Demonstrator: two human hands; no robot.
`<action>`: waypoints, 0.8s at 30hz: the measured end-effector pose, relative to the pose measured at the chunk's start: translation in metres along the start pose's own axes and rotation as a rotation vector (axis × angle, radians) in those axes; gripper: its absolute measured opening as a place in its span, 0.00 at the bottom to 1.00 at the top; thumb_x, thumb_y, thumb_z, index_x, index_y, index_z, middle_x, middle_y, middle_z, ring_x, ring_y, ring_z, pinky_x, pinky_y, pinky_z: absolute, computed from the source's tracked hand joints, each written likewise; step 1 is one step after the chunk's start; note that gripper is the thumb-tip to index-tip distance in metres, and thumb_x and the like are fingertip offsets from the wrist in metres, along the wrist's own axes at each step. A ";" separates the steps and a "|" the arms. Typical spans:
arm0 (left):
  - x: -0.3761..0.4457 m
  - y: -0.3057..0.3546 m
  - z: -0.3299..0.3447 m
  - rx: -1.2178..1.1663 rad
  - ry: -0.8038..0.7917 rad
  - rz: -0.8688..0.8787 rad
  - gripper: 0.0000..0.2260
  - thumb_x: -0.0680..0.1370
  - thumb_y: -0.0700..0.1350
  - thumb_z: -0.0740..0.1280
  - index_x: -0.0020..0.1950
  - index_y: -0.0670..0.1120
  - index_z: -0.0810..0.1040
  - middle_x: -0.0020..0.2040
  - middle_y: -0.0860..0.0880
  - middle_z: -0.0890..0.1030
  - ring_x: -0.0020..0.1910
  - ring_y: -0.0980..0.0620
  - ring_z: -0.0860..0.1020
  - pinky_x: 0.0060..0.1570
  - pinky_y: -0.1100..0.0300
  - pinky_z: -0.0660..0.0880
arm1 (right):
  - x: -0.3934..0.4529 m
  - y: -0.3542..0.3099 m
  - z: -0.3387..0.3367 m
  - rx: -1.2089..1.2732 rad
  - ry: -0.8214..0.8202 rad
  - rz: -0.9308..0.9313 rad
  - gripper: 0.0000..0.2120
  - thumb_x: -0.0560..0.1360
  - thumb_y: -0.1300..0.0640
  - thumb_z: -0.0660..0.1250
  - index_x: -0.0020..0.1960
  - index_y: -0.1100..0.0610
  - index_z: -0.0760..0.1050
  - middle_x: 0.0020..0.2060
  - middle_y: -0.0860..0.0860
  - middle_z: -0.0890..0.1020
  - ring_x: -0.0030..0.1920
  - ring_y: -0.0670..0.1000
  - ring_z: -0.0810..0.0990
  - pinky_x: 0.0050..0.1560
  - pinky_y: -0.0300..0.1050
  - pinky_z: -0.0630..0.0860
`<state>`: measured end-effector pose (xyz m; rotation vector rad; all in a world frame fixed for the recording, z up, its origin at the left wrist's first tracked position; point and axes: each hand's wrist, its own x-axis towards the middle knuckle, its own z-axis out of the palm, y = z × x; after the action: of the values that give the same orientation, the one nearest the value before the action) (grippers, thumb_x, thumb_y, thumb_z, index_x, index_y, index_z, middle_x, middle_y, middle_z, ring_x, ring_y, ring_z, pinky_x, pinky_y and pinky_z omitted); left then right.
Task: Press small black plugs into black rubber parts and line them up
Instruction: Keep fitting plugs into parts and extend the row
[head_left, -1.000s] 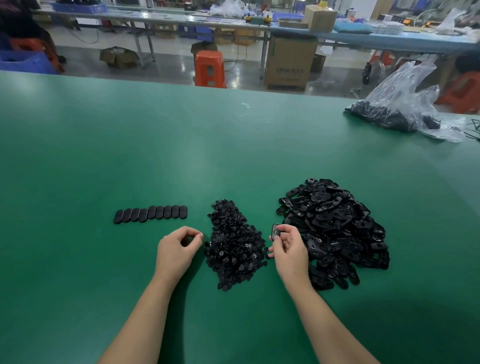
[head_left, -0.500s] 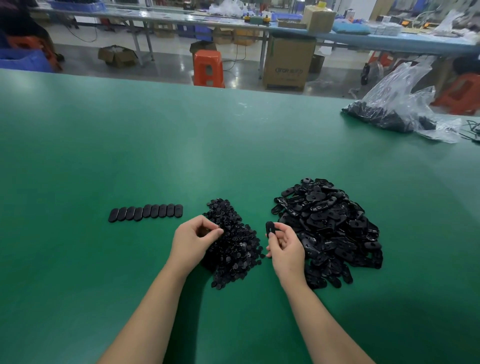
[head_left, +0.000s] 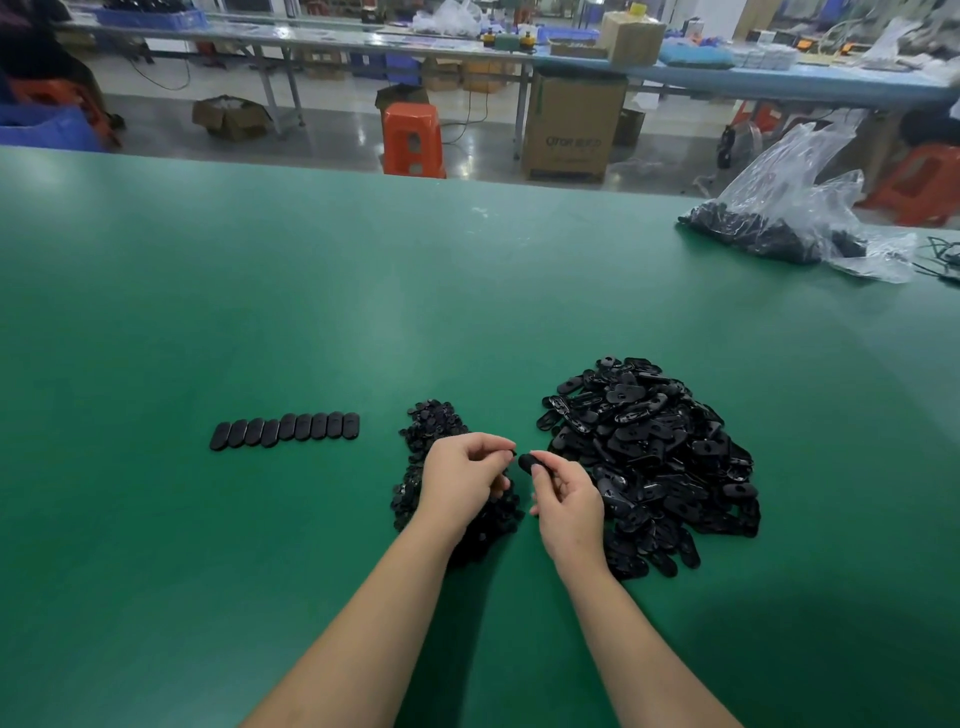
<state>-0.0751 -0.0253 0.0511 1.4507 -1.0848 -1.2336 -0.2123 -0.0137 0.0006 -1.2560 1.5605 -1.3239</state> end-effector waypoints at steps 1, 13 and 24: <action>0.000 -0.001 0.003 -0.017 -0.004 -0.019 0.06 0.76 0.35 0.72 0.44 0.45 0.86 0.34 0.47 0.84 0.28 0.53 0.78 0.30 0.61 0.76 | 0.001 0.001 0.000 -0.005 -0.002 -0.013 0.11 0.81 0.63 0.67 0.53 0.47 0.81 0.47 0.55 0.81 0.36 0.47 0.81 0.37 0.38 0.79; 0.002 -0.006 0.018 0.077 0.003 -0.047 0.04 0.74 0.37 0.74 0.41 0.45 0.83 0.31 0.48 0.79 0.27 0.52 0.76 0.30 0.58 0.76 | -0.001 0.002 0.001 0.035 -0.024 0.059 0.09 0.82 0.63 0.63 0.52 0.50 0.78 0.42 0.50 0.86 0.40 0.52 0.86 0.41 0.45 0.82; 0.001 -0.002 0.026 0.432 0.041 0.112 0.07 0.74 0.39 0.71 0.40 0.51 0.83 0.35 0.55 0.82 0.32 0.62 0.76 0.36 0.67 0.72 | -0.001 0.002 0.001 -0.054 -0.082 0.099 0.17 0.80 0.66 0.61 0.62 0.52 0.80 0.53 0.49 0.86 0.52 0.56 0.84 0.59 0.60 0.79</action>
<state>-0.1003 -0.0281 0.0465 1.6976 -1.4454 -0.9206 -0.2114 -0.0134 -0.0018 -1.2341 1.5888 -1.1607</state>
